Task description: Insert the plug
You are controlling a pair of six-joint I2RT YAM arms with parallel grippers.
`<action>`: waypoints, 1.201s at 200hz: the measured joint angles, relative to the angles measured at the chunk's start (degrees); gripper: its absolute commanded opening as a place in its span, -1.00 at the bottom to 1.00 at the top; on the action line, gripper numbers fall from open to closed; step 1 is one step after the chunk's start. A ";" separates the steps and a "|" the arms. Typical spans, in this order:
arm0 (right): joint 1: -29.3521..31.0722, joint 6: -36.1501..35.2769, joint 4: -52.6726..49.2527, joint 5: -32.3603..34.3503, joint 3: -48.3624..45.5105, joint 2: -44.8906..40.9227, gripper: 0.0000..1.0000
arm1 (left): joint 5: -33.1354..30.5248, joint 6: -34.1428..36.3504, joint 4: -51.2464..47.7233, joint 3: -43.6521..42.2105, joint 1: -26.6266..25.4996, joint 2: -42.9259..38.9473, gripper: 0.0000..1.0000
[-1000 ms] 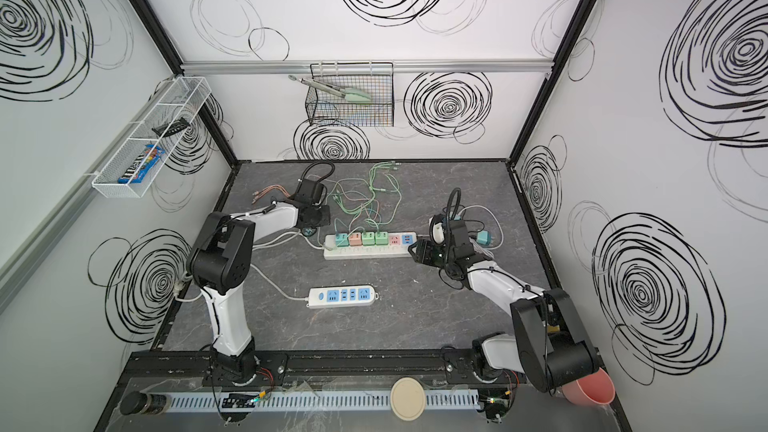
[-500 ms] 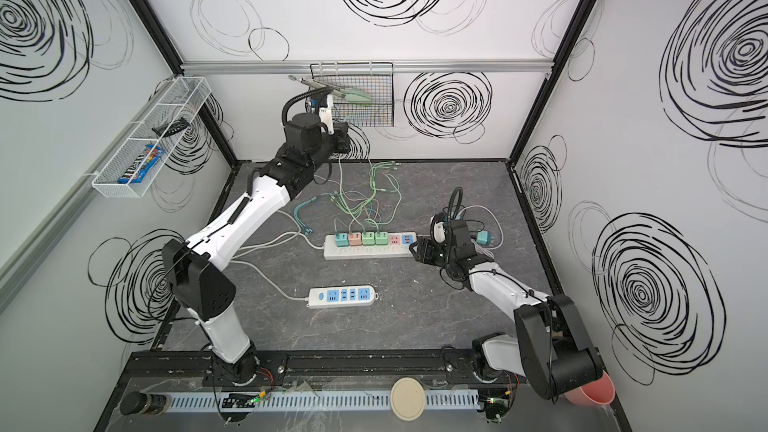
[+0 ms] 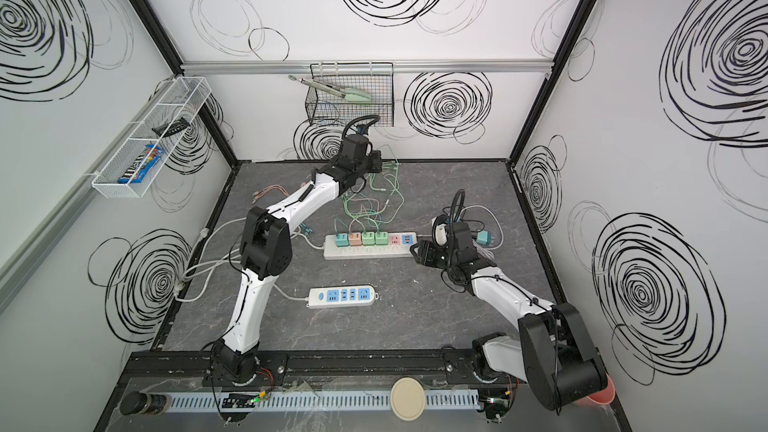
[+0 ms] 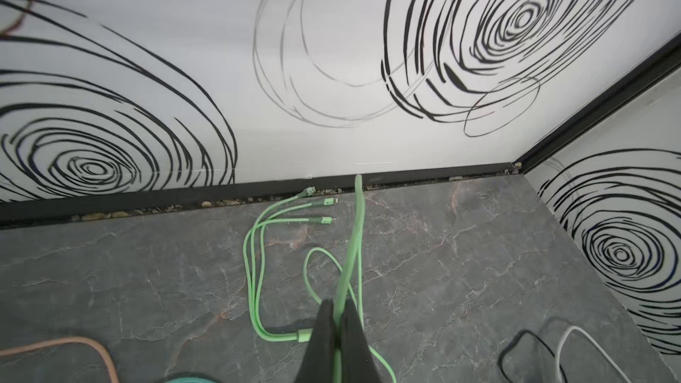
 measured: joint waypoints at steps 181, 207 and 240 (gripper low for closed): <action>0.00 -0.02 0.68 -1.40 -2.16 0.68 0.32 | 14.64 10.16 -7.06 17.33 -3.50 16.26 0.62; 0.02 -0.02 0.66 -1.29 -2.14 0.70 0.42 | 9.20 11.02 -12.02 13.60 -3.61 10.84 0.94; 0.11 -0.28 0.15 -0.70 -1.90 0.70 0.50 | 4.85 12.17 -14.91 1.42 -2.82 -4.63 0.92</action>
